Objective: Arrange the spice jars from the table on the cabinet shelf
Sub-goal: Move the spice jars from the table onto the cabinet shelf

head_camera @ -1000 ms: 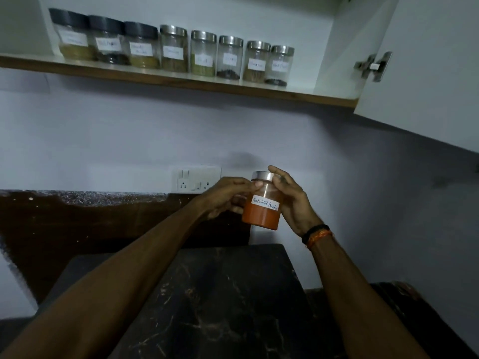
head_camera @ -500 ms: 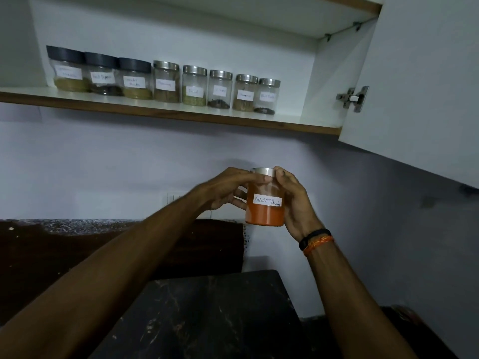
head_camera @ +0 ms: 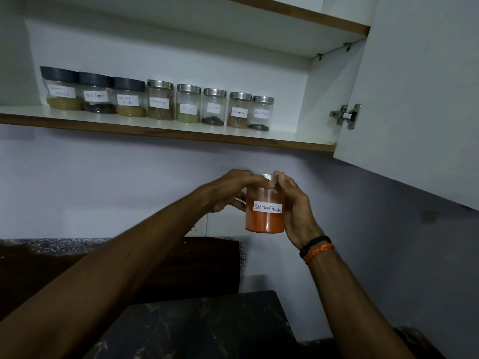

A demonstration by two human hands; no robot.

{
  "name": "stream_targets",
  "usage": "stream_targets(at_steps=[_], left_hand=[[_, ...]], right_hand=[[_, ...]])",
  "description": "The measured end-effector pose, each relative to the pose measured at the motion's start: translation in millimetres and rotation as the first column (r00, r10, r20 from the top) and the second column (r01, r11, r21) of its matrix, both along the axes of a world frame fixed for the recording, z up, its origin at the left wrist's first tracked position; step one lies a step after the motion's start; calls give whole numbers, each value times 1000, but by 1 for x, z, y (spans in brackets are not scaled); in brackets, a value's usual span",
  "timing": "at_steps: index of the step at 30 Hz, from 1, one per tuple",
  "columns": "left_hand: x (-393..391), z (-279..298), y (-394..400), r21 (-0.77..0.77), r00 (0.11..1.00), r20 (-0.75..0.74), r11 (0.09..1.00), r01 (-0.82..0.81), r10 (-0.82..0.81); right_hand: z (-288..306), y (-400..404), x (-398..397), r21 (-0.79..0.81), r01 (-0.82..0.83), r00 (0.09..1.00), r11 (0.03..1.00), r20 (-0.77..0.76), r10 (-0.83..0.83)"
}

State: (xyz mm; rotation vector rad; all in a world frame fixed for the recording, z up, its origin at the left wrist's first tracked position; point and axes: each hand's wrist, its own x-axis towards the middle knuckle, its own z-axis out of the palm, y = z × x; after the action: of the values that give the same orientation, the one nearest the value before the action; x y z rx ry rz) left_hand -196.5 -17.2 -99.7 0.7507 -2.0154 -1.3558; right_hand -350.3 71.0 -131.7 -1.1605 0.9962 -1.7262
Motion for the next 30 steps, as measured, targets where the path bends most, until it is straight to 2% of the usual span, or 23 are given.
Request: stream_targets(at_steps=[2,6,10,13,16,22,23,25,26,28,30], left_hand=[[-1,13,-5,-41,1000,-1,999,-8,8],[-2,47,-16,-125,1000,-25,992,-7,4],[-4,91,-23,-198,998,-54,980,-37,26],[-8,126,-30,-204,997,-76,978,-48,33],[-14,157,-41,-230,995,-86,971,-63,44],[-44,202,-82,-322,990,-47,937,-138,130],[-49,206,-88,-332,990,-41,932,-144,139],[-58,212,-100,-349,989,-24,925,-147,148],[-64,214,-108,-358,988,-22,921,-152,154],[-74,217,-125,-365,986,-24,917,-162,165],[-85,216,-141,-363,984,-13,916,-168,175]], right_hand=[[8,-6,-3,-12,12,999,1000,49,-11],[28,-26,-15,-18,164,986,986,34,-164],[52,-50,-29,-39,418,904,907,-76,-420],[73,-68,-44,-137,566,791,813,-189,-582],[90,-84,-57,-278,652,623,705,-334,-707],[107,-126,-86,-556,648,115,521,-605,-788],[107,-132,-91,-562,642,79,522,-628,-774],[103,-140,-99,-535,652,86,538,-652,-753],[99,-147,-104,-541,660,55,521,-657,-751],[91,-156,-108,-580,678,-46,451,-646,-762],[89,-161,-107,-613,689,-78,385,-591,-803]])
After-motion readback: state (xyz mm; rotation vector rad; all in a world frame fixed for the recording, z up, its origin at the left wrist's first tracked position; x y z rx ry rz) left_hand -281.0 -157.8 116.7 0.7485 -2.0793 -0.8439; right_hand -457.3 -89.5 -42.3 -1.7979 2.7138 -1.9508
